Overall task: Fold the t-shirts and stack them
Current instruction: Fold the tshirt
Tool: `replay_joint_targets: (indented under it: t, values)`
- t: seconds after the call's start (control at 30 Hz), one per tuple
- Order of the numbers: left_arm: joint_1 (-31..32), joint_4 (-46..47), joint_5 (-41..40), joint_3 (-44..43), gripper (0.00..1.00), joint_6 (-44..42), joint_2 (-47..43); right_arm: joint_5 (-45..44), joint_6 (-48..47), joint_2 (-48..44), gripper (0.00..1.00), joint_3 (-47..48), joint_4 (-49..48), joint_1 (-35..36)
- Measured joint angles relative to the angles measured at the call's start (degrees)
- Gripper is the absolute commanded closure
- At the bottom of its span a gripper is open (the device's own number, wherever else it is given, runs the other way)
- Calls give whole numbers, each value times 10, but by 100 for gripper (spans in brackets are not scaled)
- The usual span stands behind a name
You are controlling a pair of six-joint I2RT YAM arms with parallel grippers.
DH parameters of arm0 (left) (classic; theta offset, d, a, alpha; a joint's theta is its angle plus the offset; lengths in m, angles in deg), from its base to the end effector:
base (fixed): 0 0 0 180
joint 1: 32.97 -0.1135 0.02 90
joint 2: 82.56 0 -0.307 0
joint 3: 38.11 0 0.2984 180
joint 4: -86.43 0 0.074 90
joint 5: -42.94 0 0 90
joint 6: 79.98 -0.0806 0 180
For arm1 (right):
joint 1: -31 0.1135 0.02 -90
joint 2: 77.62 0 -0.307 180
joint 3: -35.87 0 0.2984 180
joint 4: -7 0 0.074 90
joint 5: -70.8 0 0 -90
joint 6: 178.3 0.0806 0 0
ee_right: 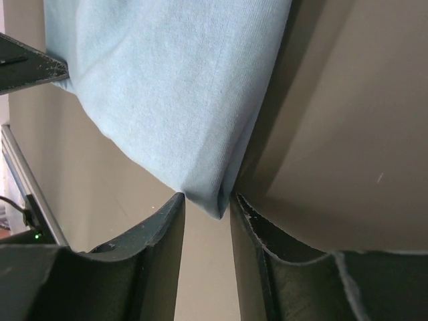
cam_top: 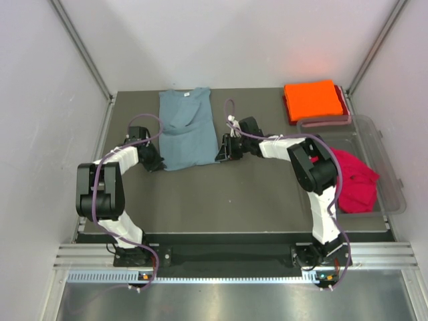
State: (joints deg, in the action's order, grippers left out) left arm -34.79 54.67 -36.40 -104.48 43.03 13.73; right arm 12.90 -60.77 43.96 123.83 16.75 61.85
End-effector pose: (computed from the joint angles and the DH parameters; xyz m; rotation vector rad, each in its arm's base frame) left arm 0.3852 -0.0027 0.1349 -0.7429 2.5796 -0.4232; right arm 0.4354 0.3099 0.1121 -0.3756 2.4463 1.1332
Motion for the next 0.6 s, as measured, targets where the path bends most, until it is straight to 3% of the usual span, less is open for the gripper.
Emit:
replay_joint_targets:
  t: [0.13,0.27,0.6]
  values:
    - [0,0,0,0,100,0,0,3,2,0,73,-6,-9,1]
    - [0,0,4,0,100,0,0,0,2,0,100,-13,-13,2]
    - [20,-6,35,43,100,16,-46,-43,-9,-81,100,-102,22,2]
